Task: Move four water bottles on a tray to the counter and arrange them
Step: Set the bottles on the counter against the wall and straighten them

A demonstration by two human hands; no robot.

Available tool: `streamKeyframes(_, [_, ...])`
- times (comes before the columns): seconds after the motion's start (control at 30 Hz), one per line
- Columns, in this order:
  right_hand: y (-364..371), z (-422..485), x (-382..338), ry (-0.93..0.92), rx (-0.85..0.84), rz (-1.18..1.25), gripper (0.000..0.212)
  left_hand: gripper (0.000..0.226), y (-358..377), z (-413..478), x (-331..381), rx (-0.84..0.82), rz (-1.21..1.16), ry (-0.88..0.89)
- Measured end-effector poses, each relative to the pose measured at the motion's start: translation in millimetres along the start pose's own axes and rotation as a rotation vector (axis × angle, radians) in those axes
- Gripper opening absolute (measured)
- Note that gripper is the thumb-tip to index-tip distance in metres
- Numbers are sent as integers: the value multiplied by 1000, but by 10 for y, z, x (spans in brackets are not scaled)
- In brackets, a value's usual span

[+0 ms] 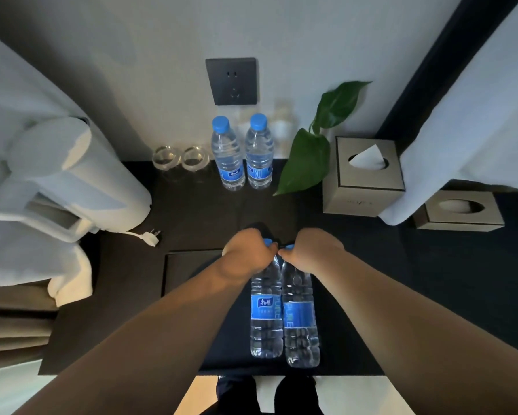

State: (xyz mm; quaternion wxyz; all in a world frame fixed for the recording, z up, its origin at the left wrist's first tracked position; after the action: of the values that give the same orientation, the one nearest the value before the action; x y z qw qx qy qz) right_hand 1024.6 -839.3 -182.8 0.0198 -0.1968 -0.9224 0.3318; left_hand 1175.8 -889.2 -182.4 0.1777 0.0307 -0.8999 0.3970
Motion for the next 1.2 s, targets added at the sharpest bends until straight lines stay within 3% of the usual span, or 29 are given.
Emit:
streamKeyframes(0.13, [-61,-113,-78,-28,-61,95,44,34,-166,-159,15,64,-59,38])
streamKeyframes(0.33, [-416,-496,-362,-200,41,25,37,36,-512,-394,7,-45,-83,141])
streamKeyframes(0.67, [-1301,-1279,-814,-298,311,-154,31,20,-1425,-892,174,194,-200,316])
streamKeyframes(0.9, [-1718,-1642,-922,-441,518,-9,21,27,-1960,-1144,256,404,-161,284])
streamKeyframes(1.2, [-2027,-1533,-1100,-479,597,6,21,20,-2361,-981,216,473,-91,203])
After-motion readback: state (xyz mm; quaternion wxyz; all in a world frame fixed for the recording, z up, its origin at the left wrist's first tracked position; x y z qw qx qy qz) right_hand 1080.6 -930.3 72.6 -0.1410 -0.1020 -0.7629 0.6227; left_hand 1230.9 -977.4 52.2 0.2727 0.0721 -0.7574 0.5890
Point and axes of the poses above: each hand's wrist, its own z-axis towards the middle knuckle, its own y-axis out of the palm, x = y × z, the point moved 10 cm from there along z, towards the middle knuckle, and after that the axes turned 13 degrees about -x, right-handed, at the moved point
